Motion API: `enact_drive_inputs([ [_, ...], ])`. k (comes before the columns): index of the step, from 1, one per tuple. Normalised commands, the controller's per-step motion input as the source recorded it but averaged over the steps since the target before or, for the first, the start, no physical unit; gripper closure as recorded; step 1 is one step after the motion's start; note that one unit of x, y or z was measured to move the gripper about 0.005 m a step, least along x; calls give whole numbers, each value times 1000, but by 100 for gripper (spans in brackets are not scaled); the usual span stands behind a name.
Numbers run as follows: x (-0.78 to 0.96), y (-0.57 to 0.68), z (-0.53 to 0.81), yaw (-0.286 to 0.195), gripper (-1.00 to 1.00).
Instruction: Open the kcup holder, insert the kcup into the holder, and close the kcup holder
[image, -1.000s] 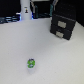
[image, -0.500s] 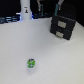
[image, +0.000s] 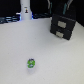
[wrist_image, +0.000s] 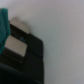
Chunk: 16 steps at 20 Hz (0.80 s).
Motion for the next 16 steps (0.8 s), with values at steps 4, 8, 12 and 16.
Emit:
enact_drive_inputs([
  [4, -132, 722, -139, -181, -100],
  [8, -90, 631, -190, -166, -100],
  [12, -30, 585, -212, -164, -100],
  [16, -43, 539, -235, -159, -100],
])
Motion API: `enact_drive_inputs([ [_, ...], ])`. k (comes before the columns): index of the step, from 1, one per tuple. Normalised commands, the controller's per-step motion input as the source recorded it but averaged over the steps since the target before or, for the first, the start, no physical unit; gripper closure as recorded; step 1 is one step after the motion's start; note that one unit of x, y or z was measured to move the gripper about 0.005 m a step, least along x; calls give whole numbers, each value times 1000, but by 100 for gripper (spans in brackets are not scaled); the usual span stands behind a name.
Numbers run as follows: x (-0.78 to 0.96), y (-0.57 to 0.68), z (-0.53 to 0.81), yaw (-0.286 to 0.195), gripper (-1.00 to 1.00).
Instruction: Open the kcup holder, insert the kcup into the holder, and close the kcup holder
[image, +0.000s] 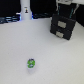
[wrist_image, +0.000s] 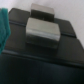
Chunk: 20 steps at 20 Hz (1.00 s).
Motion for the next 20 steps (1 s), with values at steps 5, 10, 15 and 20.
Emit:
enact_drive_inputs([
  [5, -65, 422, -278, -146, -100],
  [10, -186, 246, -359, -121, -100],
  [15, -324, 65, -359, -48, -100],
  [20, -392, 3, -385, 2, -100],
])
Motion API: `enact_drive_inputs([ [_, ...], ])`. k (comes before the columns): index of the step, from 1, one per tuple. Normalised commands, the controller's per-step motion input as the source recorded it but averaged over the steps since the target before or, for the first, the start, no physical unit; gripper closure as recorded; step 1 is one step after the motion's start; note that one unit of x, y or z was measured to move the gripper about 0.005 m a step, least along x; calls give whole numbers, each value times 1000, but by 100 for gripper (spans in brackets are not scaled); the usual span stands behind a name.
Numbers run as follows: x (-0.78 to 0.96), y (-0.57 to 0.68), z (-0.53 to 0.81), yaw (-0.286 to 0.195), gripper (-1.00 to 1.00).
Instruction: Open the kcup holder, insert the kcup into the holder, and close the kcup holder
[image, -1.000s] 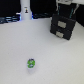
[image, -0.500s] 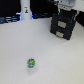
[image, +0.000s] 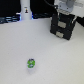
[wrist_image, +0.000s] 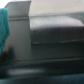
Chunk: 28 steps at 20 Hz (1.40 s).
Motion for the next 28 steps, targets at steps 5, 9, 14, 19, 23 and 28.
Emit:
enact_drive_inputs([
  [5, -393, -1, -374, 5, -100],
  [9, -281, 9, -244, 2, 100],
  [14, -106, 18, -24, -8, 100],
  [19, 28, 9, -1, -8, 100],
  [23, 353, -16, 71, -23, 100],
  [28, 728, -138, 203, -56, 100],
])
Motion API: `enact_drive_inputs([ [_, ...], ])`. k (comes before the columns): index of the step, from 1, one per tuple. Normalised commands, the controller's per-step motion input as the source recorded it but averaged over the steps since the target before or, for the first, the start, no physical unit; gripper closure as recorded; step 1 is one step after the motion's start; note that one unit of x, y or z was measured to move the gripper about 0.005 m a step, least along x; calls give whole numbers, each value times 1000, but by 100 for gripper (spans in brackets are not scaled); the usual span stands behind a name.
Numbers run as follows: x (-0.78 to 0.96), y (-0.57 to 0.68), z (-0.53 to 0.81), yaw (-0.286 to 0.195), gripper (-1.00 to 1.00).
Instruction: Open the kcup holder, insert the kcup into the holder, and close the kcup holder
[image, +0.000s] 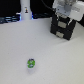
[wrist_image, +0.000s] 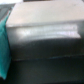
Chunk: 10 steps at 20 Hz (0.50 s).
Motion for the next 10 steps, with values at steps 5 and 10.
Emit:
enact_drive_inputs([
  [5, 877, -191, 192, -73, 100],
  [10, 951, -256, 118, -80, 100],
])
